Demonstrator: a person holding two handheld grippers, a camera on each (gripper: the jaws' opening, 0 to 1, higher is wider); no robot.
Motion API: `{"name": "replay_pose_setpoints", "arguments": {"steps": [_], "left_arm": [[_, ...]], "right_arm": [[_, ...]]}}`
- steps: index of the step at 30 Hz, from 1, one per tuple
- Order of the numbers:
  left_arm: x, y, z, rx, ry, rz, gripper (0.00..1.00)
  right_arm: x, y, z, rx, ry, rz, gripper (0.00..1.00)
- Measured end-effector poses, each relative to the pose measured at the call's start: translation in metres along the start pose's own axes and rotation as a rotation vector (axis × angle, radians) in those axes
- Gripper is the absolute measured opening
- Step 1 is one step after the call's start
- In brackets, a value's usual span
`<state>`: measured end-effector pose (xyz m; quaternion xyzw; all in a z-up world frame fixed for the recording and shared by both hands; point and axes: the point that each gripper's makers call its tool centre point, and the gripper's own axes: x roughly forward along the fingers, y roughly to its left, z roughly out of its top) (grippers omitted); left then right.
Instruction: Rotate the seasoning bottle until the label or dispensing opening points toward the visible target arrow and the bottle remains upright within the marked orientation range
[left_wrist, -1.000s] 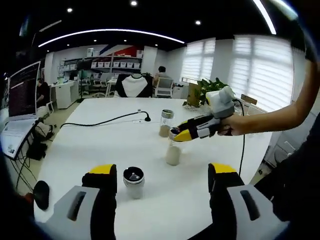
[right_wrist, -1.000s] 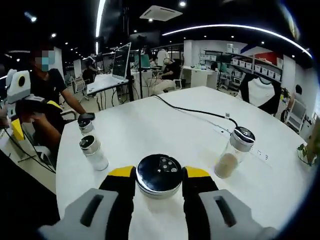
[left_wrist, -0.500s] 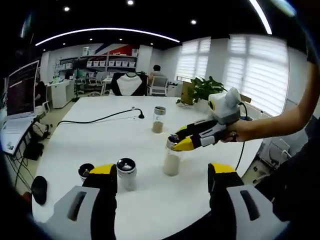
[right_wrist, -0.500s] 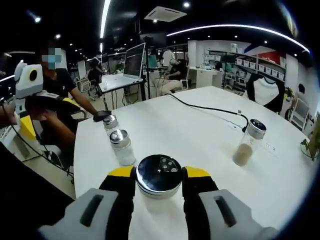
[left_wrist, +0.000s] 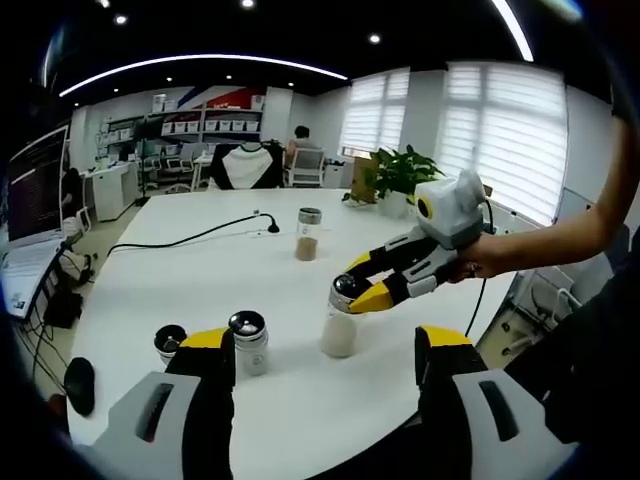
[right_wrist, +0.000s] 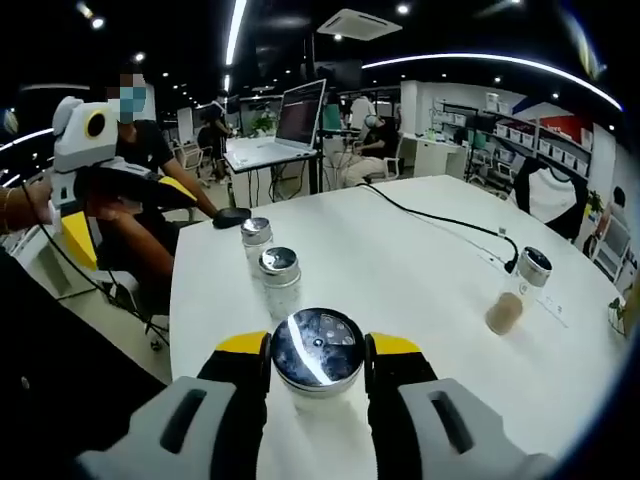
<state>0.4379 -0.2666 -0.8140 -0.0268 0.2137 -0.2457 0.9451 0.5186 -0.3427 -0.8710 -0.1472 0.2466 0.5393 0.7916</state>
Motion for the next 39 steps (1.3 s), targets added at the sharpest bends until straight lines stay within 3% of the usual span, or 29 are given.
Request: {"name": "replay_pose_setpoints", "arguments": {"steps": [13,17,21,23,26,30,33,39], "left_arm": [[0.009,-0.017,-0.015,0.033,0.059,-0.07,0.74],[0.016,-0.023,-0.022,0.052,0.086,-0.09,0.74],[0.027,-0.029,-0.027,0.106,0.104,-0.128,0.73],[0.034,-0.032,-0.033,0.142,0.141,-0.154,0.73],[0.044,-0.035,-0.032,0.199,0.138,-0.181,0.73],[0.06,-0.033,-0.034,0.228,0.15,-0.21,0.72],[0.075,-0.031,-0.037,0.236,0.159,-0.245,0.66],[0.094,-0.028,-0.045,0.271,0.19,-0.279,0.65]], "right_arm": [[-0.009,0.021,-0.001,-0.066,0.002,0.105,0.33],[-0.011,0.025,-0.006,-0.17,0.063,0.115,0.33],[-0.011,0.032,-0.009,-0.286,0.104,0.143,0.33],[-0.011,0.034,-0.008,-0.314,0.107,0.146,0.32],[-0.012,0.032,-0.01,-0.392,0.14,0.155,0.32],[-0.012,0.034,-0.008,-0.438,0.155,0.191,0.32],[-0.01,0.036,-0.008,-0.459,0.172,0.227,0.32],[-0.01,0.04,-0.008,-0.516,0.196,0.293,0.32]]}}
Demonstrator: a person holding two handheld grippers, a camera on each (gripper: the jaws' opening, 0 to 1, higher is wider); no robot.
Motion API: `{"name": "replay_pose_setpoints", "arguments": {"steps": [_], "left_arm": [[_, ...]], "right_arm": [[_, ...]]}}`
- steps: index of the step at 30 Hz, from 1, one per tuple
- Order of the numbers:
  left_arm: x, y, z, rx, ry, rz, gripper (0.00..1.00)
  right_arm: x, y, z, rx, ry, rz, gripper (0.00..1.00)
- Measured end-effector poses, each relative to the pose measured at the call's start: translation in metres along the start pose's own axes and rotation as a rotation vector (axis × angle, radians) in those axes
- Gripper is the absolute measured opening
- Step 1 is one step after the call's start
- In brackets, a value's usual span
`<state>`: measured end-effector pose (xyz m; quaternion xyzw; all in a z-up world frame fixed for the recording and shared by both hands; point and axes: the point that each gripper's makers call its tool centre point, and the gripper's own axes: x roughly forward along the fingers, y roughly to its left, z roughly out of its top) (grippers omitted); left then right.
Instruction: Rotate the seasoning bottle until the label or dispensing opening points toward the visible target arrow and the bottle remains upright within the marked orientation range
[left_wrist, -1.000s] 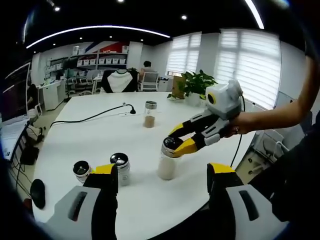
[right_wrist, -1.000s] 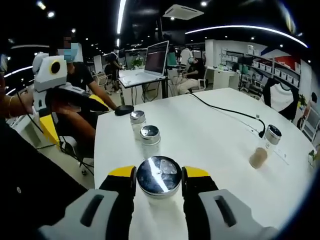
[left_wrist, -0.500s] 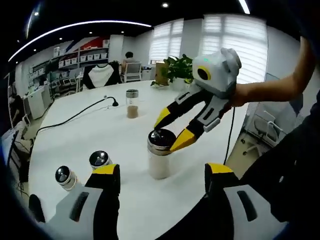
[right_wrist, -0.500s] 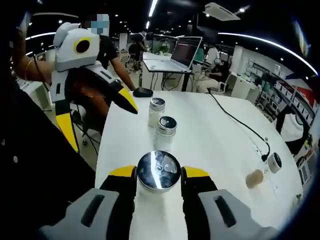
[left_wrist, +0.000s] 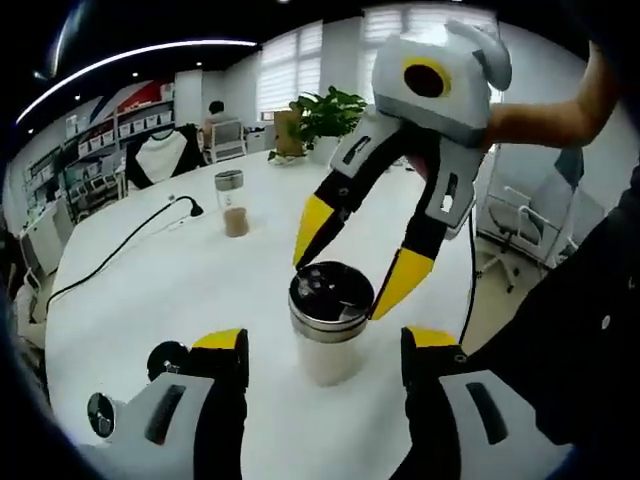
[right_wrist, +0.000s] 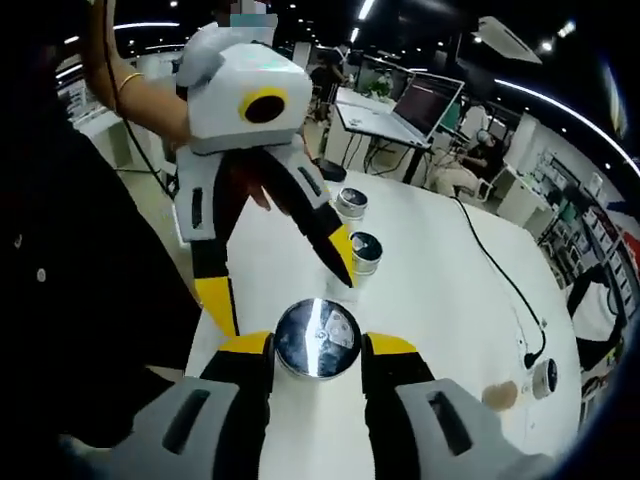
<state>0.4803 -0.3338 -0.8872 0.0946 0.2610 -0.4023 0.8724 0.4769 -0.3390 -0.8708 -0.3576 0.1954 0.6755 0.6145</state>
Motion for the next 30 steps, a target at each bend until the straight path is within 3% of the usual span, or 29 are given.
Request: {"name": "replay_pose_setpoints", "arguments": {"steps": [3,10,13,21,30], "left_arm": [[0.006,-0.002,-0.004,0.023,0.024,-0.026,0.65],[0.019,-0.004,-0.004,0.034,0.0,-0.07,0.62],[0.024,-0.003,-0.004,0.049,-0.002,-0.078,0.56],[0.033,-0.011,-0.004,0.084,-0.001,-0.113,0.44],[0.033,-0.012,-0.004,0.067,-0.036,-0.094,0.43]], "right_arm": [[0.002,0.001,0.002,-0.036,0.008,0.035,0.32],[0.004,0.004,0.001,-0.105,0.046,0.102,0.32],[0.004,0.004,0.001,-0.114,0.056,0.114,0.32],[0.005,0.005,-0.001,-0.053,0.045,0.098,0.33],[0.005,0.006,-0.001,-0.003,0.048,0.076,0.33]]}}
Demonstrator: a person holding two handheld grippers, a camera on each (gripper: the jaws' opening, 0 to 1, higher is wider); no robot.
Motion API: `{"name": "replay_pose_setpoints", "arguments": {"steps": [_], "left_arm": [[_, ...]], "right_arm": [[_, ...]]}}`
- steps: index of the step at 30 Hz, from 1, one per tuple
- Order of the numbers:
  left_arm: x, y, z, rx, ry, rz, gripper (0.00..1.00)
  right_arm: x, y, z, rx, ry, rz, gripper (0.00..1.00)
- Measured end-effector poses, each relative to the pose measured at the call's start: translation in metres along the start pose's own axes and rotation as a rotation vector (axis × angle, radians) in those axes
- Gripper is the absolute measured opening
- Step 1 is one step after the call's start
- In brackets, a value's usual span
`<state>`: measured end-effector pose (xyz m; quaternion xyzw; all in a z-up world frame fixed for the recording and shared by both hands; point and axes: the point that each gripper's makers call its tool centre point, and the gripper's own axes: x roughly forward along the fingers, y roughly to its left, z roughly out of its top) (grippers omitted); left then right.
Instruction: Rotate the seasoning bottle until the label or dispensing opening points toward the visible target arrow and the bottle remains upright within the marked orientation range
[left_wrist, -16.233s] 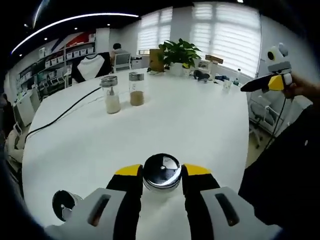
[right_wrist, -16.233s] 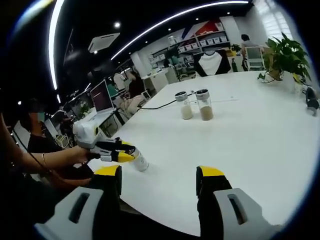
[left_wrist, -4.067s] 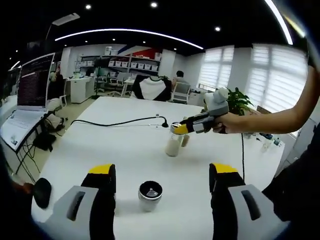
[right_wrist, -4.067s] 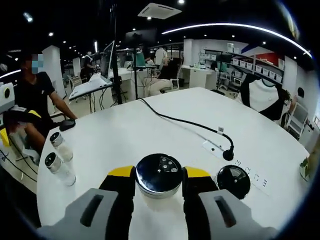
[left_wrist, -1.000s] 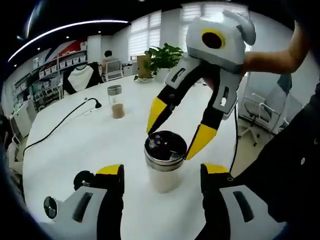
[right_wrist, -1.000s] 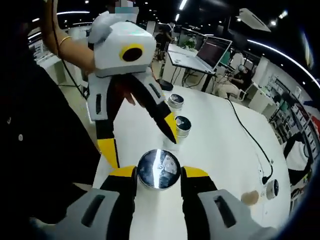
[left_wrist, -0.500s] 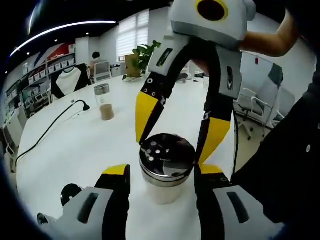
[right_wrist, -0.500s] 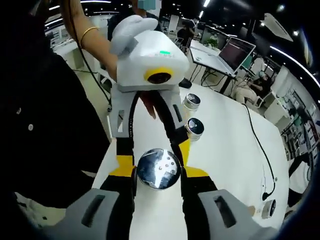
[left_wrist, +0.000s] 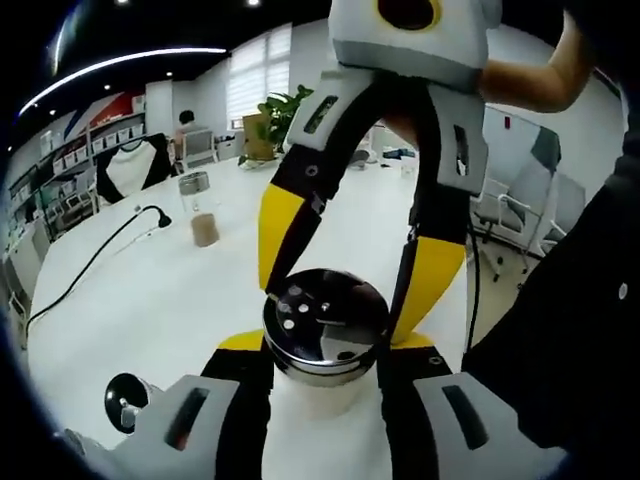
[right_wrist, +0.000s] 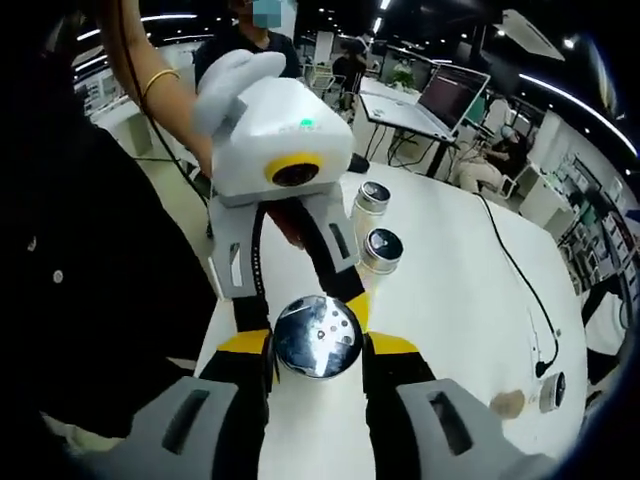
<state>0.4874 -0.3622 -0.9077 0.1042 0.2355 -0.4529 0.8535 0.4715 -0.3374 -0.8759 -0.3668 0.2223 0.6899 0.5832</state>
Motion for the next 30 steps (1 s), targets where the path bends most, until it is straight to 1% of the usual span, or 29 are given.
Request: {"name": "replay_pose_setpoints", "arguments": {"steps": [4,6,7,9,10,12,14,19,23,25,28,29,30], "left_arm": [[0.0,-0.001,0.001,-0.014,-0.017,0.029,0.43],[0.0,-0.001,0.001,-0.023,-0.027,0.051,0.43],[0.0,-0.001,0.001,-0.029,-0.03,0.06,0.43],[0.0,0.001,0.002,-0.043,-0.043,0.087,0.43],[0.001,0.001,0.002,-0.052,-0.05,0.101,0.43],[0.001,0.003,0.002,-0.071,-0.054,0.141,0.42],[0.002,0.004,0.002,-0.081,-0.057,0.164,0.42],[0.001,0.005,0.002,-0.122,-0.069,0.244,0.42],[0.0,0.005,0.002,-0.143,-0.069,0.289,0.42],[0.001,0.005,0.002,-0.155,-0.072,0.31,0.42],[0.001,0.006,0.002,-0.168,-0.075,0.336,0.43],[0.001,0.006,0.002,-0.171,-0.075,0.343,0.43],[0.0,0.007,0.001,-0.176,-0.073,0.359,0.43]], "right_arm": [[-0.001,0.0,0.0,0.029,-0.005,-0.013,0.33],[-0.001,0.0,0.0,0.067,-0.017,-0.023,0.33],[-0.002,0.0,0.0,0.118,-0.028,-0.03,0.32],[-0.003,-0.001,-0.002,0.119,-0.021,-0.037,0.32],[-0.003,-0.001,-0.002,0.132,-0.019,-0.043,0.32],[-0.005,-0.002,-0.005,0.177,-0.019,-0.062,0.31],[-0.006,-0.002,-0.008,0.232,-0.029,-0.074,0.31],[-0.009,0.002,-0.014,0.424,-0.05,-0.097,0.29],[-0.01,0.004,-0.016,0.452,-0.058,-0.102,0.28],[-0.011,0.005,-0.014,0.505,-0.072,-0.113,0.29],[-0.011,0.004,-0.008,0.526,-0.085,-0.124,0.33],[-0.01,0.005,-0.007,0.524,-0.075,-0.127,0.35],[-0.01,0.004,-0.006,0.507,-0.061,-0.148,0.35]]}}
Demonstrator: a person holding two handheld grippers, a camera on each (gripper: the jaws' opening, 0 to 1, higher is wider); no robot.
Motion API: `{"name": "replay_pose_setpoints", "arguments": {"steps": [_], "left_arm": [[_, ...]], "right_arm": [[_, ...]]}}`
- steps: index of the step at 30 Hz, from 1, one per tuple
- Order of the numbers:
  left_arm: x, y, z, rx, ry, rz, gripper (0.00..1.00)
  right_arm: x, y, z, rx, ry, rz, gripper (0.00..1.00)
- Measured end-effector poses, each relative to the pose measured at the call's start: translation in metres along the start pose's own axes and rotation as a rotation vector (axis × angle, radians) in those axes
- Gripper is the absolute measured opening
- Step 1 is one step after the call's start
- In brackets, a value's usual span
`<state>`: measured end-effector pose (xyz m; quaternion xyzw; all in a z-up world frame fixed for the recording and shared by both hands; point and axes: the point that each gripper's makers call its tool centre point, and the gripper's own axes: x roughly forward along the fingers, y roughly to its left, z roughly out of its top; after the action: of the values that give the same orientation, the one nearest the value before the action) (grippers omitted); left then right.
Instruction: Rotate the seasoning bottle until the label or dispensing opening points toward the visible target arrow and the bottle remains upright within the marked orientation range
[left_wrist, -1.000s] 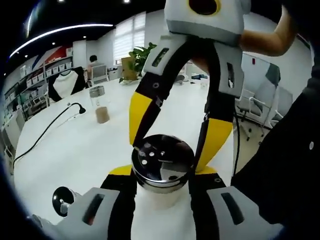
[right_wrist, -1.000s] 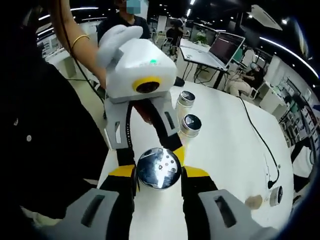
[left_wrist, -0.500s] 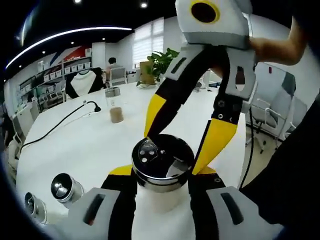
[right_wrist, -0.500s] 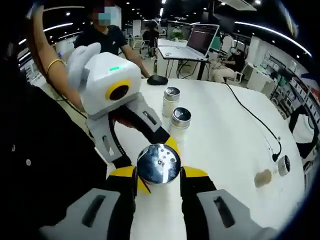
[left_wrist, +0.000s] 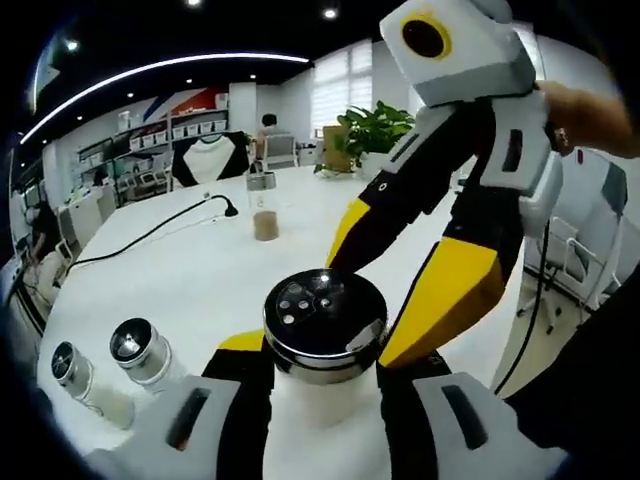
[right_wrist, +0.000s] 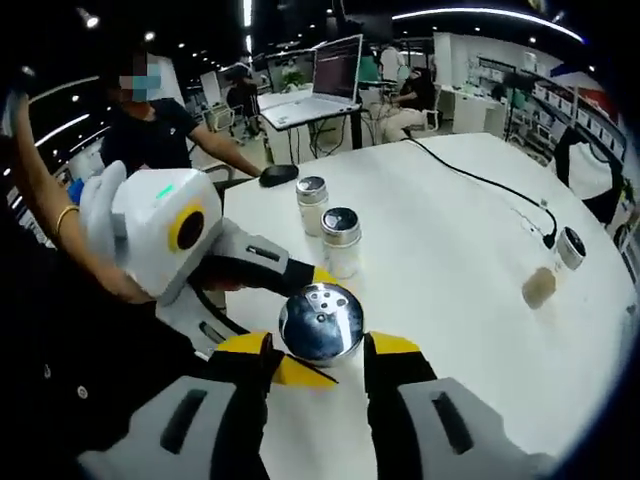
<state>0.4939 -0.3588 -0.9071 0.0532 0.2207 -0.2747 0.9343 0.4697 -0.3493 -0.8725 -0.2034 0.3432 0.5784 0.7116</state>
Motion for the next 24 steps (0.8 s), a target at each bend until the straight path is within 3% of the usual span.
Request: {"name": "replay_pose_setpoints", "arguments": {"steps": [7,12,14,18,24], "left_arm": [[0.0,0.0,0.001,-0.013,-0.005,0.04,0.43],[-0.001,0.0,0.0,-0.012,-0.012,0.037,0.43],[-0.001,0.001,0.0,-0.013,-0.04,0.025,0.43],[-0.001,-0.001,0.0,-0.008,-0.034,0.001,0.43],[-0.004,-0.002,-0.004,0.024,-0.005,-0.067,0.43]], "right_arm": [[0.01,-0.002,0.006,0.036,0.004,-0.053,0.35],[0.014,-0.004,0.007,0.032,0.023,-0.101,0.35],[0.014,-0.006,0.007,0.03,0.025,-0.103,0.35],[0.013,-0.006,0.006,0.007,0.028,-0.089,0.34],[0.015,-0.002,0.007,-0.093,0.021,-0.015,0.34]]}}
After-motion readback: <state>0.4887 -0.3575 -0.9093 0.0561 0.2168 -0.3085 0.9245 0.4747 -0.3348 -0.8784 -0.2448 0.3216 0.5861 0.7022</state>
